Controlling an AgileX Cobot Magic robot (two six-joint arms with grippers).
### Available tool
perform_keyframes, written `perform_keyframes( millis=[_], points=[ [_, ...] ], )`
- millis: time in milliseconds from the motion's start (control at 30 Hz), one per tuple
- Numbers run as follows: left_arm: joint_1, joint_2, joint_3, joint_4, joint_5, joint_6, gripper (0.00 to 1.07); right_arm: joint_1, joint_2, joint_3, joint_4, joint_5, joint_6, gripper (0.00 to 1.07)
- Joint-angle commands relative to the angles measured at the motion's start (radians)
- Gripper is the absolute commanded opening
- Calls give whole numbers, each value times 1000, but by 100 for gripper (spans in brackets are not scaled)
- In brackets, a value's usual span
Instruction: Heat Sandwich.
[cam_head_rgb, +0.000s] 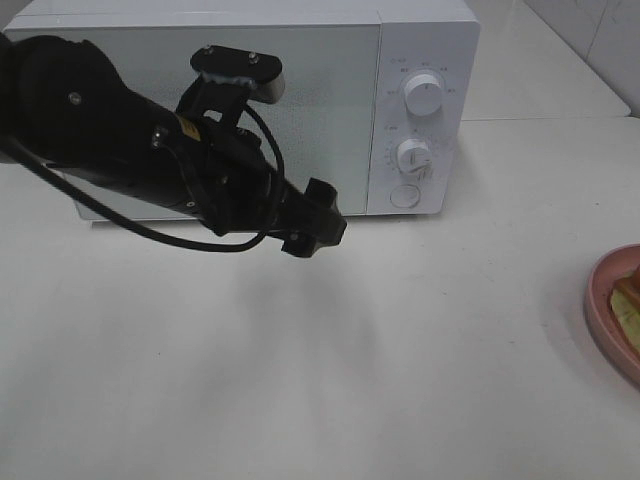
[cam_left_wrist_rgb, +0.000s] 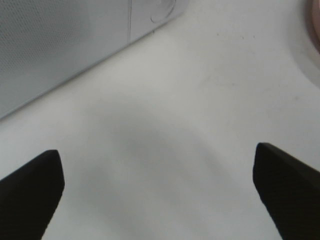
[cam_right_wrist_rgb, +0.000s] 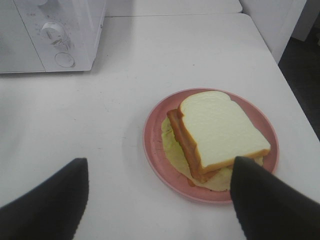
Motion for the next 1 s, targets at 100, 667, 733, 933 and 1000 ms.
perform_keyframes(
  millis=[100,667,733,933,1000],
  points=[
    [-6,-63,2,53,200,7,100,-7,-27,1,2,-5,-8,75],
    [261,-178,0,85,791,2,100,-7,-27,1,2,-5,-8,75],
    [287,-184,0,85,807,2,100,-7,-27,1,2,-5,-8,75],
    [431,-222,2,85,852,-31,100,-7,-27,1,2,-5,-8,75],
    [500,-232,2,94,887,-60,100,-7,-27,1,2,-5,-8,75]
  ],
)
